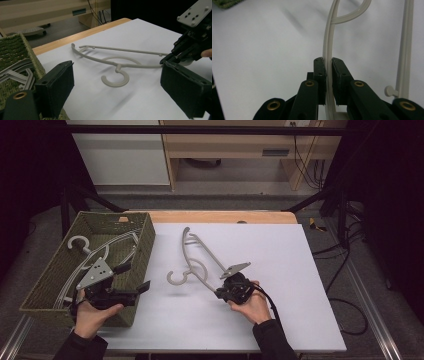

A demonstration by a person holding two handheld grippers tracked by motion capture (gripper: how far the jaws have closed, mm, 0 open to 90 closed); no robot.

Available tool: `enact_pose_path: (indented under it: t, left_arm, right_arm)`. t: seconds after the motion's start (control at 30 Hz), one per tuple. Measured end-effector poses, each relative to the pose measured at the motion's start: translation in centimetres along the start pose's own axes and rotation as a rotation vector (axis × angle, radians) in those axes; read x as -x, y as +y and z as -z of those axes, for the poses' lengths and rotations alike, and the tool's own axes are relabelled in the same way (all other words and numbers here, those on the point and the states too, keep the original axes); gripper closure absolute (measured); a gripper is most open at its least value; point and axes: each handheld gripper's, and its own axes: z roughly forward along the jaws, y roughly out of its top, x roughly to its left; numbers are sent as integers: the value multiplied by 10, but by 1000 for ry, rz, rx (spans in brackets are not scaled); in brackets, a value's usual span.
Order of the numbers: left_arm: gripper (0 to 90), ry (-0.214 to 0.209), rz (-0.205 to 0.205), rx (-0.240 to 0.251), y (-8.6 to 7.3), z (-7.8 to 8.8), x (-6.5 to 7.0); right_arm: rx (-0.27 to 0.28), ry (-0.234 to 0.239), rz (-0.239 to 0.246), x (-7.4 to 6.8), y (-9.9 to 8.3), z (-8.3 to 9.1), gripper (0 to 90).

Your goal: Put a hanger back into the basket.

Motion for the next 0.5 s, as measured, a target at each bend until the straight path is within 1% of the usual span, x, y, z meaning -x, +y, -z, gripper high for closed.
enact_pose_path:
  t: [0.2,0.27,0.33,0.37,0.47,0.5]
  left_arm:
    - [111,0,-14,-3,0,1,0]
    - [111,-1,-18,-3,0,1,1]
    - [111,-1,-20,-3,0,0,1]
    - [111,-1,-21,-3,0,0,1]
    - [112,-3,-27,-5,0,0,2]
    - [111,-3,-28,-5,0,0,2]
  right_arm:
    - [23,29,9,3,2,26,827]
    - [42,39,5,3,2,34,828]
    - [53,45,21,3,2,42,828]
    - [65,40,24,3,1,46,828]
    - [74,39,25,1,1,54,828]
    - [80,43,35,2,0,56,828]
